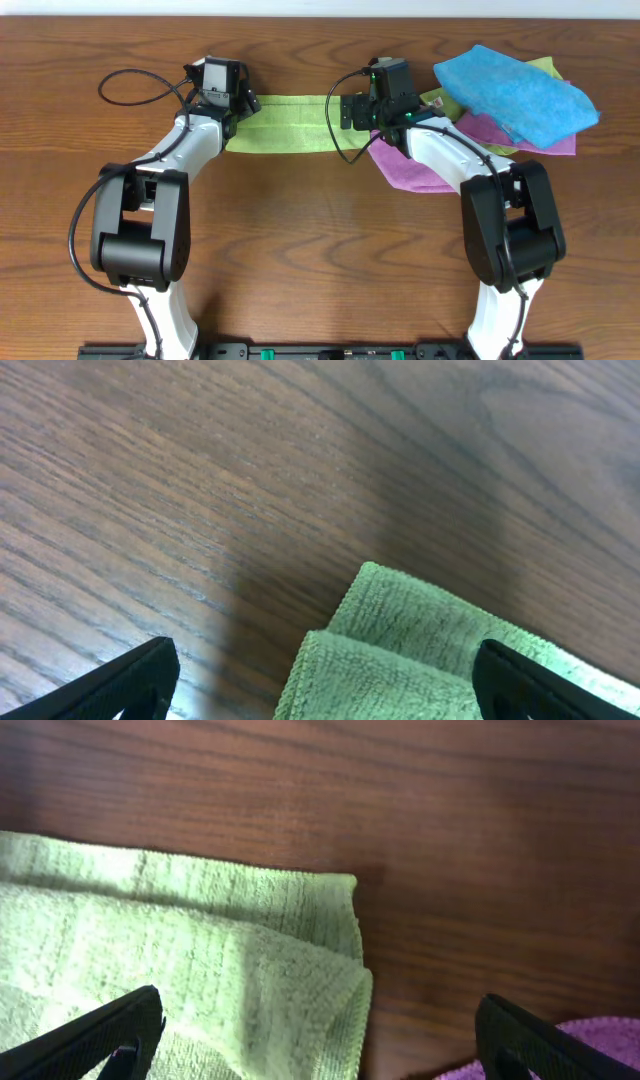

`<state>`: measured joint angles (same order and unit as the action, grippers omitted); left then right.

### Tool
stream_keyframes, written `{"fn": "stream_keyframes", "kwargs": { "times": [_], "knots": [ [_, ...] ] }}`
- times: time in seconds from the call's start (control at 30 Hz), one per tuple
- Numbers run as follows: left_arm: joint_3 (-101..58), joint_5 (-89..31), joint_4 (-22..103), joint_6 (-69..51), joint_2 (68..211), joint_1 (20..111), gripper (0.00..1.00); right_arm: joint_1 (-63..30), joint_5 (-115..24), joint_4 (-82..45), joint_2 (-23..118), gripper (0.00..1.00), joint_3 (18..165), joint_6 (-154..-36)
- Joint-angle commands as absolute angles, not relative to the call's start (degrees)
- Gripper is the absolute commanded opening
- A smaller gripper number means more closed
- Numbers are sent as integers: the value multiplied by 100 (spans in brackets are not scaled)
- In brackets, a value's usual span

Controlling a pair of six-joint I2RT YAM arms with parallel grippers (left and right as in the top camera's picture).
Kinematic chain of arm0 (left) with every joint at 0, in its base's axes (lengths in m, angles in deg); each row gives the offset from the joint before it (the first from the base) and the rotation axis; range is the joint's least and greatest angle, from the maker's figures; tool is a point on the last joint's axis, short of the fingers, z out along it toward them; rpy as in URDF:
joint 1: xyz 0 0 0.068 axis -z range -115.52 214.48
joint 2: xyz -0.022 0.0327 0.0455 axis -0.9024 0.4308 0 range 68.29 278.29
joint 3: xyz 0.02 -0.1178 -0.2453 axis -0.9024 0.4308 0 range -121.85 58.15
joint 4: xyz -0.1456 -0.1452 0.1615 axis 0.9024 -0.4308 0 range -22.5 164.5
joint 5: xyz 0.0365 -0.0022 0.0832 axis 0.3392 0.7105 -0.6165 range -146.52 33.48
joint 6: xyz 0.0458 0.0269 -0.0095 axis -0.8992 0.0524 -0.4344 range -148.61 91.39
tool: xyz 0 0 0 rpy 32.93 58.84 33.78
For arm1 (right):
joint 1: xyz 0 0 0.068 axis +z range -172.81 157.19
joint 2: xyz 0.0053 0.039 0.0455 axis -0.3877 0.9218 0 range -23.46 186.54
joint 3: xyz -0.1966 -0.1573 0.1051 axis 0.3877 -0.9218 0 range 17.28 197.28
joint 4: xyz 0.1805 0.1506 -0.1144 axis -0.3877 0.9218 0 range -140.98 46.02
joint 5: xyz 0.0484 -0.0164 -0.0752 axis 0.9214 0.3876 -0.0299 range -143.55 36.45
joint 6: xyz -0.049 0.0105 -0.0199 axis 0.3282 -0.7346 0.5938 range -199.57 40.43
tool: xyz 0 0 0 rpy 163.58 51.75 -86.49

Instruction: Fold the cloth

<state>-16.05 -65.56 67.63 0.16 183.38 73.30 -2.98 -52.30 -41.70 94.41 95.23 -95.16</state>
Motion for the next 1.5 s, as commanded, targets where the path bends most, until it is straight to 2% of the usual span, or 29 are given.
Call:
{"fn": "stream_keyframes", "kwargs": {
  "times": [0.0, 0.27, 1.0, 1.13, 1.27, 1.3, 1.33, 1.47],
  "knots": [
    [-1714, -6438, 6538, -36, 18283, 7321, 95, -302, -5129, -3975, 9353, 99, 9630, -9470],
    [-1714, -6398, 5524, -34, 17999, 7323, 95, -300, -5013, -3250, 9183, 99, 9630, -9496],
    [-1718, -6348, 5624, -38, 17977, 7317, 95, -239, -4897, -3724, 9657, 97, 9628, -9542],
    [-1729, -7152, 4564, -30, 17400, 7275, 96, -237, -4900, -3713, 9668, 96, 9630, -9542],
    [-1718, -7421, 3071, -47, 16758, 7100, 100, -237, -4882, -3706, 9668, 98, 9630, -9544],
    [-1710, -7430, 2866, -89, 16646, 7081, 100, -230, -4880, -3717, 9668, 98, 9630, -9547],
    [-1694, -7428, 2756, -104, 16561, 7081, 96, -219, -4882, -3733, 9668, 98, 9630, -9544],
    [-1611, -7336, 2413, -156, 16356, 7186, 94, -204, -4858, -3770, 9670, 98, 9630, -9560]
  ]
}}
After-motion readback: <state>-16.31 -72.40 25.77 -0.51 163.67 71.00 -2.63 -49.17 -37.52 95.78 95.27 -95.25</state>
